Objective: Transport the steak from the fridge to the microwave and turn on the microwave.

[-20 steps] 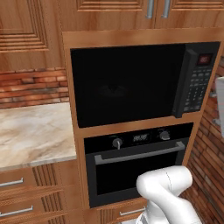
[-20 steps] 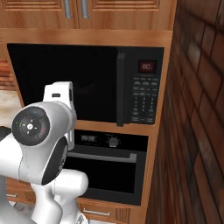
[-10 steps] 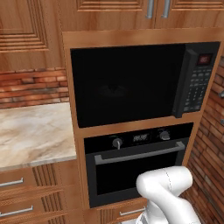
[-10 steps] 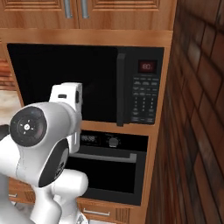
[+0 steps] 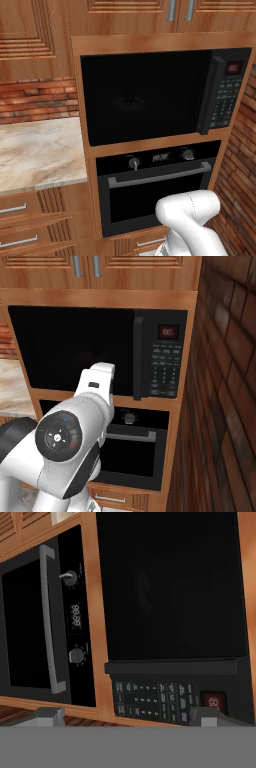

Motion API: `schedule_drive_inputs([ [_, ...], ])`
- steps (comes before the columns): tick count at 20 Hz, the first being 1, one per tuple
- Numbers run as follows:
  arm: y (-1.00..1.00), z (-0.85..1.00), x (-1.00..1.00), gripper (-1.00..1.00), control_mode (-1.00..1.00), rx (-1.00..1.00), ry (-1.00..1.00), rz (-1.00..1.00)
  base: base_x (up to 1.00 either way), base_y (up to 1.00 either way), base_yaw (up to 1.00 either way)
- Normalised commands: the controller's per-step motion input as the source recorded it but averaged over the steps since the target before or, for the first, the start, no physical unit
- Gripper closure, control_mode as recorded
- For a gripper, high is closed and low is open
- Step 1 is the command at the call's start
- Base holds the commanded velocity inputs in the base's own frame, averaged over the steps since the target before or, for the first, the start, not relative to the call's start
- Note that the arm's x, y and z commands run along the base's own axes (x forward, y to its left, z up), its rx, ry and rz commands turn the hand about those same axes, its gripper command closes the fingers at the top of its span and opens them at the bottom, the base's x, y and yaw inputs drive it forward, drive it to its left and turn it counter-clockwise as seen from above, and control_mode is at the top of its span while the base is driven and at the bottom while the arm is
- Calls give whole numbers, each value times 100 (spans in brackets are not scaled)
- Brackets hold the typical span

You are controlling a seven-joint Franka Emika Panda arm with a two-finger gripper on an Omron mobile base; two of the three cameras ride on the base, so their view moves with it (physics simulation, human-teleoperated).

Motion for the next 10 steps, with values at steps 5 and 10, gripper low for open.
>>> schedule_drive_inputs([
  [5,-33,-1,-5,-100,-100,13,-3,0,0,0,0],
  [10,10,0,21,100,-100,1,2,0,0,0,0],
])
